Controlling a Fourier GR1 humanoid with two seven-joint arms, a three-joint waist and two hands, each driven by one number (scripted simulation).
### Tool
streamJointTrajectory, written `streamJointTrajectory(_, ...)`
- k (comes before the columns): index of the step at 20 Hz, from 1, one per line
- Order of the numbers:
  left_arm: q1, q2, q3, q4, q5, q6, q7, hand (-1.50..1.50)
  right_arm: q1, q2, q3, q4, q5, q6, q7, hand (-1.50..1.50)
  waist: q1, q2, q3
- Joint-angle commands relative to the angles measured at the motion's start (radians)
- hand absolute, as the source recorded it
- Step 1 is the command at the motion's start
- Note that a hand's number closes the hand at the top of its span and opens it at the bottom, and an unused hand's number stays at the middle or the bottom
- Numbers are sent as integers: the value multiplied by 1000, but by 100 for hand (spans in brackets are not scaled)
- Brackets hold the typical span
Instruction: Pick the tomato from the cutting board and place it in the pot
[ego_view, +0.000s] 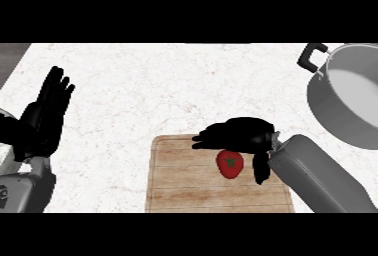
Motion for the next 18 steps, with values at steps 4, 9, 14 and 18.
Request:
streamJointTrajectory(4,-20,-3,17,-80,-22,-6,104,0,28,102,-30,84,116,-29,7,-150,2,-1,0)
streamJointTrajectory(9,7,-24,33,-32,-25,-33,24,0,19,39,18,155,204,-117,-193,150,4,1,0)
streamJointTrajectory(14,34,-12,48,-37,-35,-63,17,0,6,137,28,252,256,-209,-238,150,7,1,0)
streamJointTrajectory(18,65,-71,23,-78,-80,-24,7,0,89,78,14,107,289,-146,-239,150,-1,-1,0)
